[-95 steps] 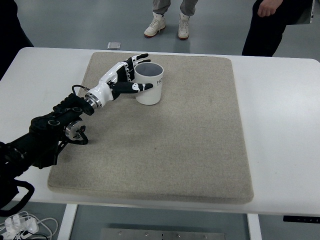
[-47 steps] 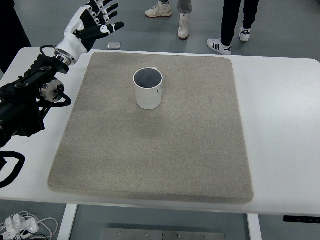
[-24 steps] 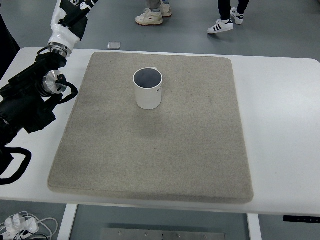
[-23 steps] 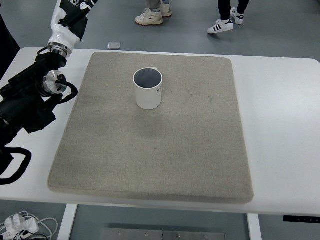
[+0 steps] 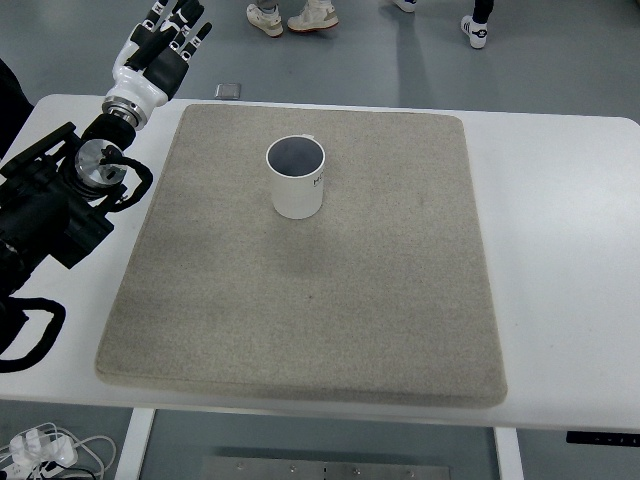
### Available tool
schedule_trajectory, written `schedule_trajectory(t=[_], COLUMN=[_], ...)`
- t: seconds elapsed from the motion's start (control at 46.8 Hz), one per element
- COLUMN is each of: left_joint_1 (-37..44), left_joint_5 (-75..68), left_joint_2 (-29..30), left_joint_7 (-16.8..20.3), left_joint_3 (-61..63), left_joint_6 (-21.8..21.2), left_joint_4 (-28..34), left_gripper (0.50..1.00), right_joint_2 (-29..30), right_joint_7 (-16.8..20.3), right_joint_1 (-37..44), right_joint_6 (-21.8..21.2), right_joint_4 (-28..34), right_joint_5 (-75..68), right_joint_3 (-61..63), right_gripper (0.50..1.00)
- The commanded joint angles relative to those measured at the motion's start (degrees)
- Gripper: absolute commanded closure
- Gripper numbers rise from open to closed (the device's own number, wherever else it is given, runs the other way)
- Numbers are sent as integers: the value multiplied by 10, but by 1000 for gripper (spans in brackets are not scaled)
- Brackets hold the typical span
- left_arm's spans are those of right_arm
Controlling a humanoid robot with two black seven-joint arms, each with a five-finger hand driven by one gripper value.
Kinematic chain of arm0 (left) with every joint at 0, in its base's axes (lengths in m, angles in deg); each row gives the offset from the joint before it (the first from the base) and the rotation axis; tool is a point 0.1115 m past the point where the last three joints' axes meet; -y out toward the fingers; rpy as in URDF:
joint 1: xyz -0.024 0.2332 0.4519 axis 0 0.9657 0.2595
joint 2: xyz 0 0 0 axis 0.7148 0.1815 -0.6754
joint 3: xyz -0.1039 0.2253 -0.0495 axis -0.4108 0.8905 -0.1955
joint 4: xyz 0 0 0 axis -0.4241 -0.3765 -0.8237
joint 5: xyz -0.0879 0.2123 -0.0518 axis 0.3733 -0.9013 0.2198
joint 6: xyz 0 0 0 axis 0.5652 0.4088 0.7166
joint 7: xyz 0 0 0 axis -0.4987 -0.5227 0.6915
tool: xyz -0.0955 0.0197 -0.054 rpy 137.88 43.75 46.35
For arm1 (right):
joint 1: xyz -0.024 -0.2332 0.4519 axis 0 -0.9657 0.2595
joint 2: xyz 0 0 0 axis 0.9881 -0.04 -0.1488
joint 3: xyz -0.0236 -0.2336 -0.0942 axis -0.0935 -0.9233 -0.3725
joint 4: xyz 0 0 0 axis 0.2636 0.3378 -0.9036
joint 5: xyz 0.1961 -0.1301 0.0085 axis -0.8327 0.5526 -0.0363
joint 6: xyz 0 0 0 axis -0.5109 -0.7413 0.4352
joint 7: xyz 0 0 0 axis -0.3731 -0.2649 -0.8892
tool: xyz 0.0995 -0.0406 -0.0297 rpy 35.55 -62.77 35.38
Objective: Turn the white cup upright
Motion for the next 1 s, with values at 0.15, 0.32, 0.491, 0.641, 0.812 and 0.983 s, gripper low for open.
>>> schedule_trajectory(t=[0.15,0.32,0.491,0.641,0.812,0.983], left_joint_1=[-1,-1,-1,-1,0,0], left_joint_5=[22,36,37,40,39,36], left_joint_2=[-18,-25,-26,-30,-33,-39], left_joint_7=[-98,-147,-150,-149,-134,-107], left_joint_3=[-22,-67,-87,-115,-115,-112], left_joint_6=[-61,-89,-98,-97,-96,-88], left_joint_4=[0,1,10,30,35,43], left_gripper=[508,508,508,508,508,508], right_joint_2=[0,0,0,0,0,0], right_joint_7=[0,0,1,1,1,1], right_joint_1=[1,1,1,1,1,1], right_joint_6=[-1,-4,-4,-5,-5,-6], right_joint_4=[0,0,0,0,0,1], right_joint_5=[-1,-1,-1,-1,-1,-1], right_joint_3=[2,2,1,2,2,2], right_gripper=[548,548,548,548,548,548])
